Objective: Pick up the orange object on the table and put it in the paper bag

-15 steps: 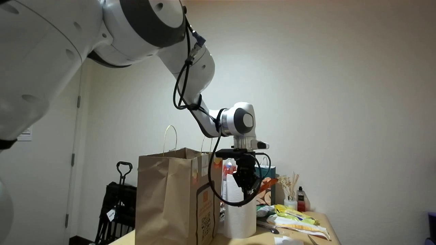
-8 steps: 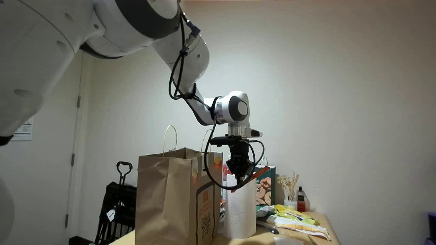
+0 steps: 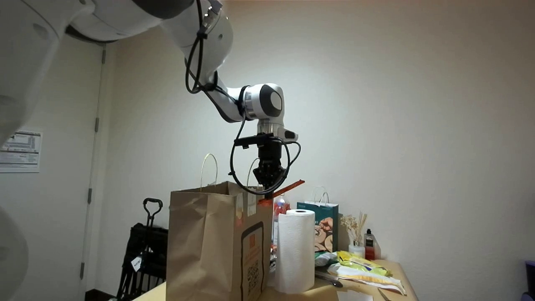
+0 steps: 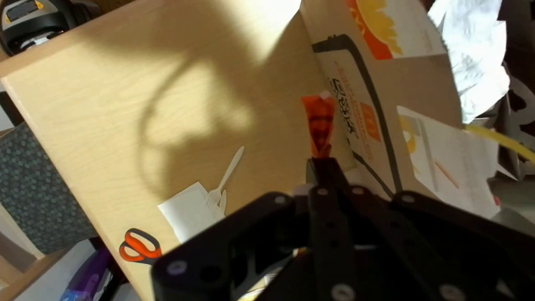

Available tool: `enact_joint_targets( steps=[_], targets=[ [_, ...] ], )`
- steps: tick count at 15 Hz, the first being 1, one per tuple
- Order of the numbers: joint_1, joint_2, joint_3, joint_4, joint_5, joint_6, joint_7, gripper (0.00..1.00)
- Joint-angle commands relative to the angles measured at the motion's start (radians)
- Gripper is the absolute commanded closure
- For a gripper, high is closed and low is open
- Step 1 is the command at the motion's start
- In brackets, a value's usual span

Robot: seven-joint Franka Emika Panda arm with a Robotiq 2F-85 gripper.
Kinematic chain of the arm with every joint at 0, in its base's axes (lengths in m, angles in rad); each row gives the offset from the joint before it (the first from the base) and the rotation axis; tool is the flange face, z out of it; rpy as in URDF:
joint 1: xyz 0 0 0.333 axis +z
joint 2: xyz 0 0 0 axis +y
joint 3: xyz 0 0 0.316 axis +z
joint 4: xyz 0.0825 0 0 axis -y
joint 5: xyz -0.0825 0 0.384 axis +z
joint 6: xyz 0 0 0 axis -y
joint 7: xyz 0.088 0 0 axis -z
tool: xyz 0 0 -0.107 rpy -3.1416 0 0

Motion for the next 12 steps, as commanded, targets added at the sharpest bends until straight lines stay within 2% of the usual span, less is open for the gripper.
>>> enact_joint_targets(
  steps=[1, 6, 12],
  targets=[
    [-0.009, 0.003, 0.008, 0.003, -0.001, -0.003, 0.001, 0.99],
    [-0.004, -0.016, 0.020, 0.022, 0.009, -0.056, -0.018, 1.00],
    [0.041, -0.066, 0.060, 0.102, -0.055, -0.214, 0.010, 1.00]
  ],
)
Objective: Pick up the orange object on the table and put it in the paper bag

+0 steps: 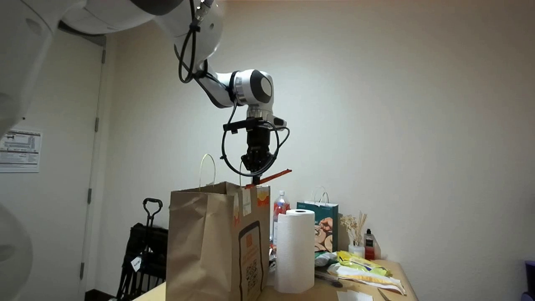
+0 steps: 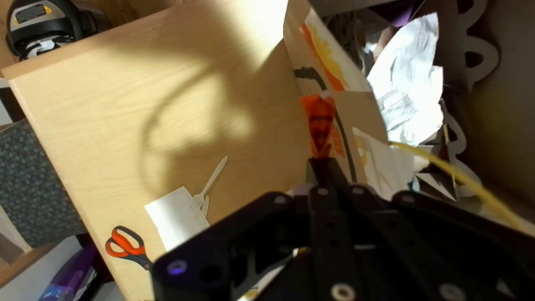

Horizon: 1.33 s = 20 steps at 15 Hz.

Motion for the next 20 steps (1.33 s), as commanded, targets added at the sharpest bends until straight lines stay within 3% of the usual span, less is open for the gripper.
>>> enact_joint_targets(
  steps=[1, 5, 14, 20],
  targets=[
    [0.023, -0.036, 0.023, 0.035, -0.068, -0.085, 0.011, 1.00],
    [0.043, -0.040, 0.038, 0.083, -0.150, -0.137, 0.044, 1.00],
    [0.117, 0.011, 0.116, 0.207, -0.248, -0.188, -0.051, 1.00],
    [0.098, 0.083, 0.121, 0.272, -0.104, -0.258, -0.162, 1.00]
  ],
)
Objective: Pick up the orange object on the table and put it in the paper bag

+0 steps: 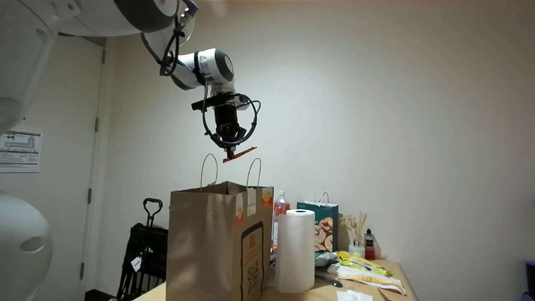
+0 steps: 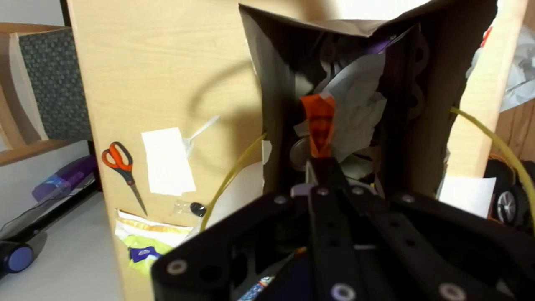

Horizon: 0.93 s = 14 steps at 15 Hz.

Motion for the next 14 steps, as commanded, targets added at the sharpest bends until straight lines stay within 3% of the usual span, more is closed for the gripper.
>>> enact_joint_targets(
  steps=[1, 3, 5, 10, 14],
  targets=[
    [-0.037, 0.081, -0.003, 0.070, 0.131, -0.085, -0.110, 1.00],
    [-0.041, 0.119, -0.011, 0.095, 0.163, -0.162, -0.097, 1.00],
    [-0.029, 0.095, -0.015, 0.056, 0.131, -0.115, -0.070, 0.99],
    [-0.031, 0.128, -0.023, 0.081, 0.131, -0.132, -0.070, 1.00],
    [-0.020, 0.103, 0.004, 0.022, 0.185, -0.159, -0.107, 1.00]
  ],
)
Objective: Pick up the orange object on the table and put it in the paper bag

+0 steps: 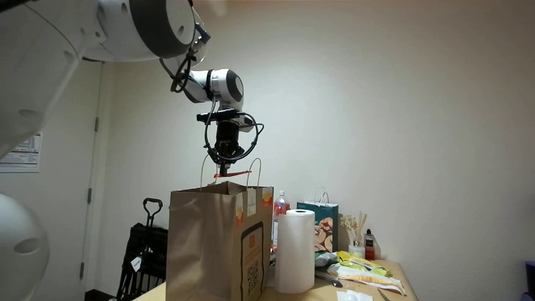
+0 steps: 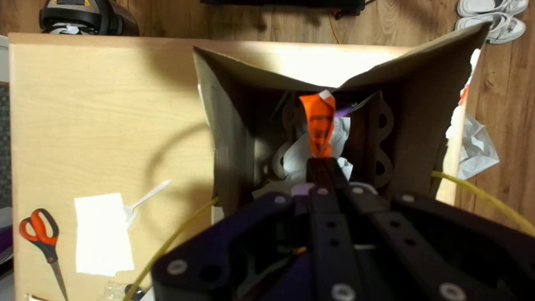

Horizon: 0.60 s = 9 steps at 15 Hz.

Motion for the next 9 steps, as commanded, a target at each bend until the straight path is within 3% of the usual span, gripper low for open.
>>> enact_joint_targets(
  steps=[1, 8, 9],
  targets=[
    [0.004, -0.025, 0.020, -0.049, 0.059, -0.033, -0.028, 1.00],
    [0.020, -0.030, 0.033, -0.082, 0.078, -0.057, -0.033, 1.00],
    [0.025, -0.032, 0.032, -0.087, 0.066, -0.055, -0.027, 0.74]
  ],
)
